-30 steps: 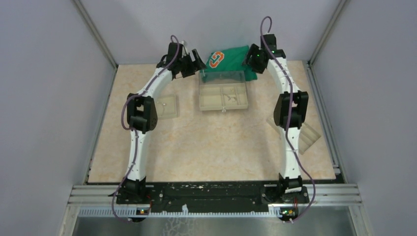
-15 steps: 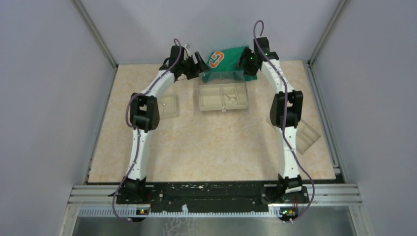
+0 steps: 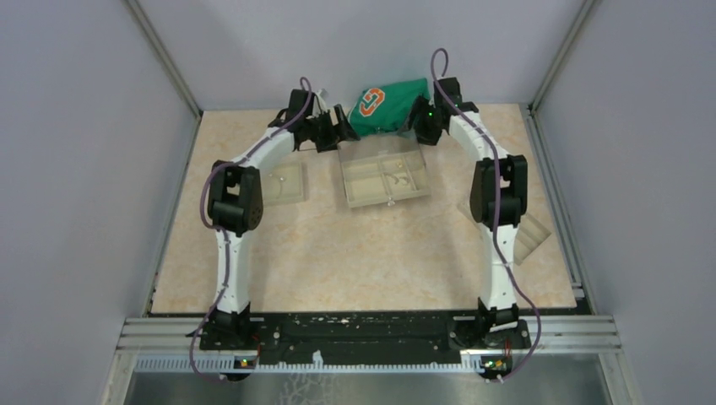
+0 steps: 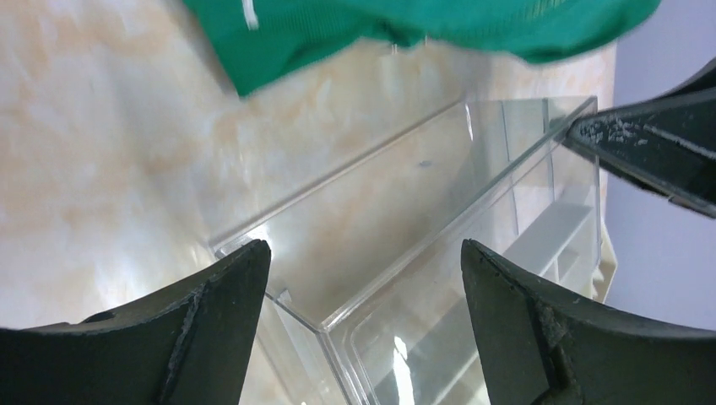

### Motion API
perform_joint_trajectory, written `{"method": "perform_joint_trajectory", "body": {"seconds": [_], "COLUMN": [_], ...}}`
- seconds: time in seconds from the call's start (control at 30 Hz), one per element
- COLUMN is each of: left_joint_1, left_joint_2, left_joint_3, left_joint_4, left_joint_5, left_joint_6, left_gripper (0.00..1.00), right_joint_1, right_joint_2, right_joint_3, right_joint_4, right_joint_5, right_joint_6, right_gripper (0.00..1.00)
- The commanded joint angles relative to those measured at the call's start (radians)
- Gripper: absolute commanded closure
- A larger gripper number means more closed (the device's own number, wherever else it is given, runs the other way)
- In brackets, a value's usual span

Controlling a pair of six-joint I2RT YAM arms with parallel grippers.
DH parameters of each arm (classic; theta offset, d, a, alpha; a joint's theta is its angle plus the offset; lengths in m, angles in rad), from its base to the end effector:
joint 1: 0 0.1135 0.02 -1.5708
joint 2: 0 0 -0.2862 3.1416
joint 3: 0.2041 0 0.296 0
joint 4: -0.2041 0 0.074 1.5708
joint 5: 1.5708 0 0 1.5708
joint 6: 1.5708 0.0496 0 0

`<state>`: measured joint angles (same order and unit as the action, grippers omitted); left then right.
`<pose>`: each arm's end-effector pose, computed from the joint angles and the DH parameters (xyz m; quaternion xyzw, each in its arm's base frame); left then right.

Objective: Organize the mixed jewelry

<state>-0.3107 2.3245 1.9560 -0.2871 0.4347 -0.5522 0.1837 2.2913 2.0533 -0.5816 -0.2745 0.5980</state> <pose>0.5670 -0.2040 0.2012 -0.0109 0.8811 -0.3561 0.3110 0.5754 0.1206 0.2296 0.1404 0.9122 0.2561 0.2875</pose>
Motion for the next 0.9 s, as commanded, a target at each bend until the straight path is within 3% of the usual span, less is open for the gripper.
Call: {"method": "perform_joint_trajectory", "body": {"seconds": [0.0,0.17,0.27,0.43,0.57,0.63,0.73,0.87], "left_joint_1": [-0.028,-0.065,-0.086,-0.086,-0.084,-0.084,-0.085,-0.087], "left_joint_2": [-0.157,-0.328,-0.431,-0.542,-0.566,-0.56,-0.492,-0.347], "left_joint_3": [-0.15,-0.406,-0.503,-0.524,-0.448,-0.419,-0.339,-0.159], "left_joint_4": [-0.031,-0.043,-0.066,-0.13,-0.177,-0.171,-0.167,-0.253], "left_joint_5": [0.017,0.005,-0.029,-0.109,-0.154,-0.158,-0.089,-0.051], "left_joint_6": [0.046,0.039,0.027,0.039,0.066,0.066,0.102,0.128], "left_gripper": [0.11,0.11,0.09,0.04,0.02,0.01,0.01,0.01], "right_joint_1": [0.025,0.034,0.028,-0.031,-0.053,-0.053,-0.027,0.127], "right_joint_2": [-0.155,-0.245,-0.28,-0.379,-0.567,-0.688,-0.883,-1.098], "right_joint_3": [-0.126,-0.236,-0.182,-0.036,-0.134,-0.291,-0.556,-0.846], "right_joint_4": [0.012,0.008,-0.064,-0.189,-0.224,-0.207,-0.191,-0.213], "right_joint_5": [-0.042,-0.067,0.002,0.143,0.224,0.209,0.16,0.203], "right_joint_6": [-0.038,-0.08,-0.109,-0.126,-0.179,-0.194,-0.22,-0.155], "right_gripper": [0.35,0.34,0.31,0.24,0.24,0.31,0.51,0.71]}}
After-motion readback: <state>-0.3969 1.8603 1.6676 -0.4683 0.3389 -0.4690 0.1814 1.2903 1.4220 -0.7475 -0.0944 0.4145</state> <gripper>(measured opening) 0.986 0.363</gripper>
